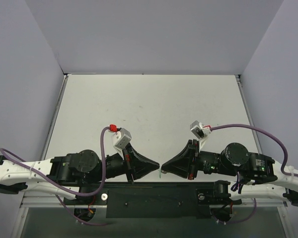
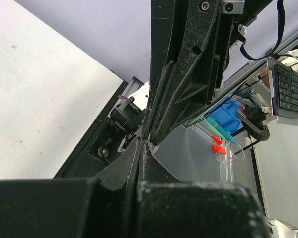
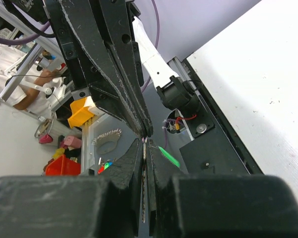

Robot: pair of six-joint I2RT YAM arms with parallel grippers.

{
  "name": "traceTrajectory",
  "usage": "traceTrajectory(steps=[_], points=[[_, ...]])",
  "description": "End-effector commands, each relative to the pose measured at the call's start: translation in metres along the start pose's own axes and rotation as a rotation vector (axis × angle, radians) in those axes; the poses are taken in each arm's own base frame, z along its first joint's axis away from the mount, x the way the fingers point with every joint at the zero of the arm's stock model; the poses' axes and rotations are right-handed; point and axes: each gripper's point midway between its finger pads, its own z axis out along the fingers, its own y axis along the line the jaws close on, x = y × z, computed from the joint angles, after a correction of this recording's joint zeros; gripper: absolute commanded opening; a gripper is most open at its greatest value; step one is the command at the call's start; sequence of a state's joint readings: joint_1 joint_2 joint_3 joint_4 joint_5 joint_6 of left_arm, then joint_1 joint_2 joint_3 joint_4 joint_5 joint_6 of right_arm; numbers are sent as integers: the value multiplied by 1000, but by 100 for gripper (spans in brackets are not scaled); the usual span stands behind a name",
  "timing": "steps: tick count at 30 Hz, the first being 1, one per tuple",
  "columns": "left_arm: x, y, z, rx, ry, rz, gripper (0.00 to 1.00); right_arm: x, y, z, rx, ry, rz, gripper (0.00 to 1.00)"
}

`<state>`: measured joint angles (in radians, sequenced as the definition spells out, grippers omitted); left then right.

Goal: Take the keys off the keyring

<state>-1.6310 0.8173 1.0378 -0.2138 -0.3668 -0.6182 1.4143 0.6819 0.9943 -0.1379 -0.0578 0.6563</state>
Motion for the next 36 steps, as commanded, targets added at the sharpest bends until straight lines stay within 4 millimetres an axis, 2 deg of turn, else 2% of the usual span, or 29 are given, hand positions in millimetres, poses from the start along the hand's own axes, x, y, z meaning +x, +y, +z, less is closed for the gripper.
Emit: traceTrajectory(steps=[1,10,23,28,32,33,34,36], points=[[-2,-24,0,111,5,-37,0,-2,9,12,-27,6,2,0],[12,-31,1,157,69,-12,0,10,8,20,-29,54,-9,0],[30,-58,10,258,218,76,0,24,5,23,-25,115,-12,0],[26,-53,11,220,221,95,0,24,3,20,-18,106,-9,0],[6,-41,8,142,134,61,0,20,-2,14,1,76,-5,0],[0,-39,5,127,111,43,3,20,-4,13,7,70,-5,0],[-6,-34,5,100,80,29,11,14,-3,10,8,46,0,0],[-18,-30,-1,80,25,4,37,10,-6,8,17,18,4,0]])
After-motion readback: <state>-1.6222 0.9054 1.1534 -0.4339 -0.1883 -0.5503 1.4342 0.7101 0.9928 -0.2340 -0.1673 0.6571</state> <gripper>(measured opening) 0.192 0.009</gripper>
